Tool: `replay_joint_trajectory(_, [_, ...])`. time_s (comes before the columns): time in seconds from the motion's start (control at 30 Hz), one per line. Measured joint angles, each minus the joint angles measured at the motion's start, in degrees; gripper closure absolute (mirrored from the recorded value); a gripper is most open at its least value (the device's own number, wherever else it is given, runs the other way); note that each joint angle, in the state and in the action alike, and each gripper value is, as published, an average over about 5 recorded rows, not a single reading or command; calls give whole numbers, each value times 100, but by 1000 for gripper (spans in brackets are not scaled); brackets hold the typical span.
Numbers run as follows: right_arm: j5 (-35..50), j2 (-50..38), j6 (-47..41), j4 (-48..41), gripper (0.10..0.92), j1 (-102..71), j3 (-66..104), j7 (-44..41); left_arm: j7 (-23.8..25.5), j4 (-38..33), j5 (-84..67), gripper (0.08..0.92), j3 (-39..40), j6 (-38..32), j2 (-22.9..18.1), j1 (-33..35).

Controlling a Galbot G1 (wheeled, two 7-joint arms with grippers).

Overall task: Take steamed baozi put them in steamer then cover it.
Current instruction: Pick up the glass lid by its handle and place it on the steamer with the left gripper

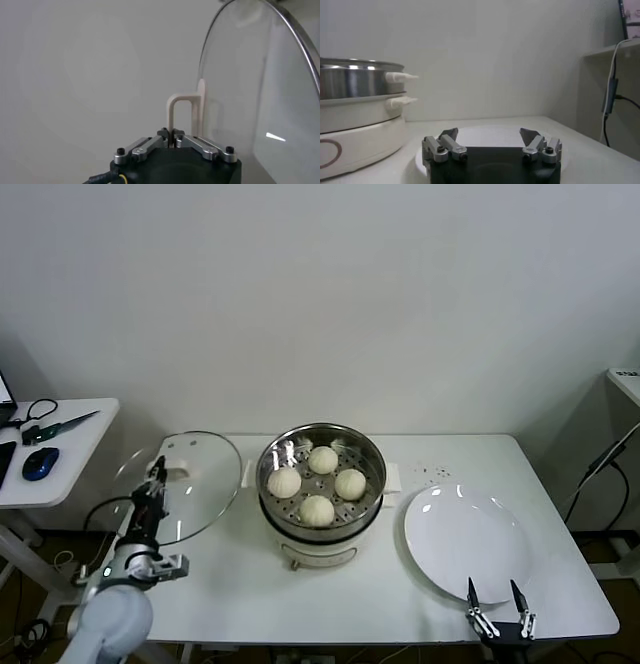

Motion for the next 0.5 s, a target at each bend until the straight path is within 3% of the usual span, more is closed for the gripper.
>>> replay_joint_trajectory(0.23, [-56,7,-35,25,203,49,-50,9,640,-526,387,867,793,820,-47,-487])
replay_joint_trajectory(0.5, [-45,-78,-58,46,203,59,-55,23,1298,-600,1207,867,1966,1464,-734,-1249])
